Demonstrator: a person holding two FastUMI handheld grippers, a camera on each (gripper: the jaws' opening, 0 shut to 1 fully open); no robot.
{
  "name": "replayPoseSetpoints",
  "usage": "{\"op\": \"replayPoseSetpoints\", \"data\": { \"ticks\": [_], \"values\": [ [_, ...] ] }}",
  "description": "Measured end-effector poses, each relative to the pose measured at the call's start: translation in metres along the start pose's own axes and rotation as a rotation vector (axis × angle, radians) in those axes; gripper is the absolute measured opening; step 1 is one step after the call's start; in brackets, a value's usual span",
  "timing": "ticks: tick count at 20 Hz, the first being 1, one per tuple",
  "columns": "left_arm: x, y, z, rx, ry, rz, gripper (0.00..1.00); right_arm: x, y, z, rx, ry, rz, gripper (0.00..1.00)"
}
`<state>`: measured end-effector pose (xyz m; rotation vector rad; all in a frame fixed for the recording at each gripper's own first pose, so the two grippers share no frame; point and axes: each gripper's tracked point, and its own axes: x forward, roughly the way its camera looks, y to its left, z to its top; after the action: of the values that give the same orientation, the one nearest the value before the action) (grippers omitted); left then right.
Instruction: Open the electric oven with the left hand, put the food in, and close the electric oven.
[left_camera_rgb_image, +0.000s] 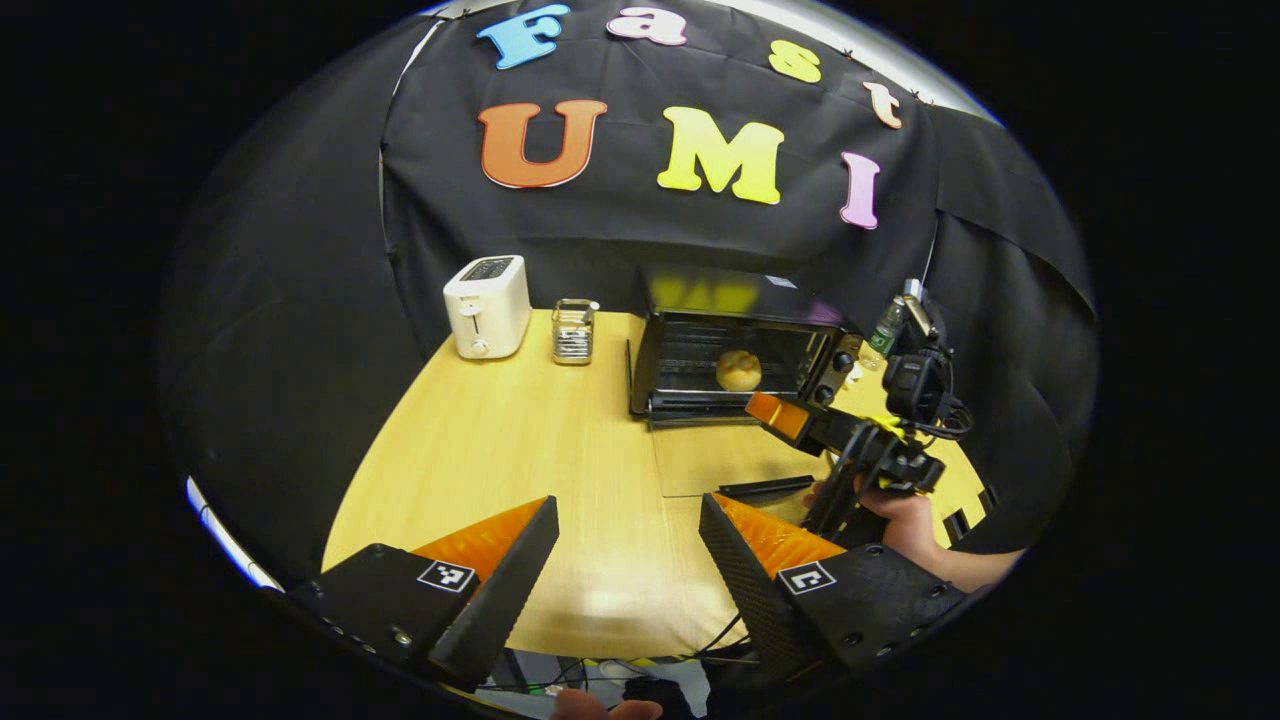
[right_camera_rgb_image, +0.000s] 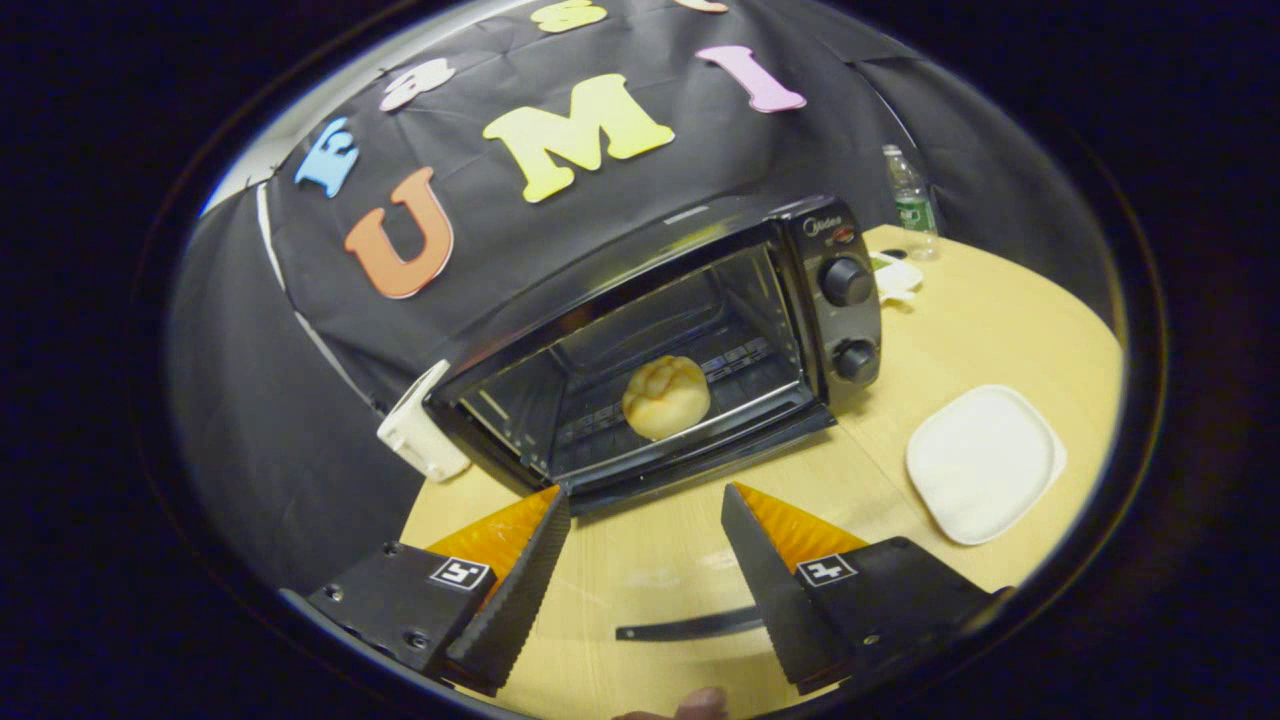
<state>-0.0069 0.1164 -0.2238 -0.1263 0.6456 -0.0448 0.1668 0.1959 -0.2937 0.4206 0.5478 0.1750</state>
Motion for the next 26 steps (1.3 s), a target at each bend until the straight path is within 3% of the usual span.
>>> {"op": "replayPoseSetpoints", "data": {
  "ticks": [6,13,19,22,26],
  "values": [
    [0.026,-0.037,-0.042,-0.07,0.053,-0.059,0.94,-0.087,-0.037,0.014,-0.239,0.024,-0.03,0.95],
    [0.086,-0.104,-0.082,-0.122,0.143,-0.116,0.94,-0.169,-0.108,0.07,-0.361,-0.054,-0.175,0.96],
    [0.161,-0.158,-0.106,-0.091,0.183,-0.124,0.94,-0.191,-0.144,0.094,-0.391,-0.053,-0.226,0.96],
    [0.188,-0.168,-0.113,-0.092,0.203,-0.095,0.94,-0.192,-0.164,0.1,-0.425,-0.027,-0.254,0.96],
    [0.21,-0.167,-0.119,-0.082,0.214,-0.041,0.94,-0.185,-0.181,0.104,-0.429,0.008,-0.23,0.96]
  ]
}}
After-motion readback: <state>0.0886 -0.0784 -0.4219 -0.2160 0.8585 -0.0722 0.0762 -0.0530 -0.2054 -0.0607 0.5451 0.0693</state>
